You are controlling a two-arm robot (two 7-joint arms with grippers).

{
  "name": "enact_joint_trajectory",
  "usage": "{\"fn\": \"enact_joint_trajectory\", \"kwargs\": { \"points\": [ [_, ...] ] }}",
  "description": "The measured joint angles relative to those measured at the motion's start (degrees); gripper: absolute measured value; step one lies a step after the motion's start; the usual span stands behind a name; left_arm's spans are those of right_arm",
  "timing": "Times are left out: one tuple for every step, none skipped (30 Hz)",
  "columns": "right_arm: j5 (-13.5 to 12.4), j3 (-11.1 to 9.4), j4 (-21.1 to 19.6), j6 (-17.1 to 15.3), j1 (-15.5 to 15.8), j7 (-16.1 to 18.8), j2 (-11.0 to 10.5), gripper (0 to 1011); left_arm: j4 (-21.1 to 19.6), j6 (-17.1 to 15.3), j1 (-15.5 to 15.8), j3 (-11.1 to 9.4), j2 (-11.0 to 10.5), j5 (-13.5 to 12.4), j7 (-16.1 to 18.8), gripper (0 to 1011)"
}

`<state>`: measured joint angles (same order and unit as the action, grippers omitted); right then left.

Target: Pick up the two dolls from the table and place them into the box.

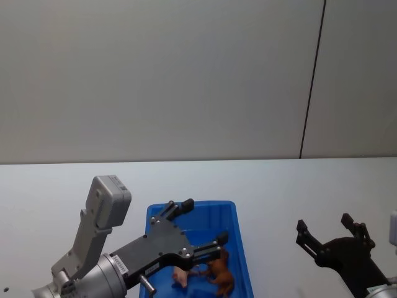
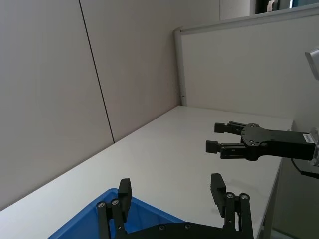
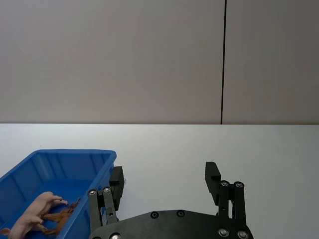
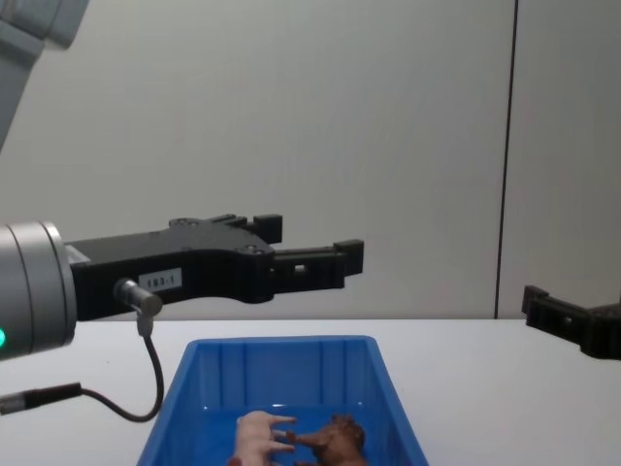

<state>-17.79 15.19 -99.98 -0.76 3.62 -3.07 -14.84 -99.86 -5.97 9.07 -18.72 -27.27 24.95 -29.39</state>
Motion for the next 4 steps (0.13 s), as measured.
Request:
{"fn": "enact_joint_trajectory", "kwargs": {
  "points": [
    [0.0, 0.0, 0.0, 0.0, 0.0, 0.0, 0.0, 1001, 0.0, 0.0, 0.0, 0.0, 0.0, 0.0, -0.1, 1001],
    [0.0, 0.0, 0.0, 0.0, 0.0, 0.0, 0.0, 1001, 0.1, 0.1, 0.1, 0.0, 0.1, 0.0, -0.2, 1002],
    [0.0, 0.0, 0.0, 0.0, 0.0, 0.0, 0.0, 1001, 0.1, 0.1, 0.1, -0.1, 0.1, 0.1, -0.4, 1002],
    [0.0, 0.0, 0.0, 0.0, 0.0, 0.0, 0.0, 1001, 0.1, 0.1, 0.1, -0.1, 0.1, 0.1, -0.4, 1002]
  ]
}}
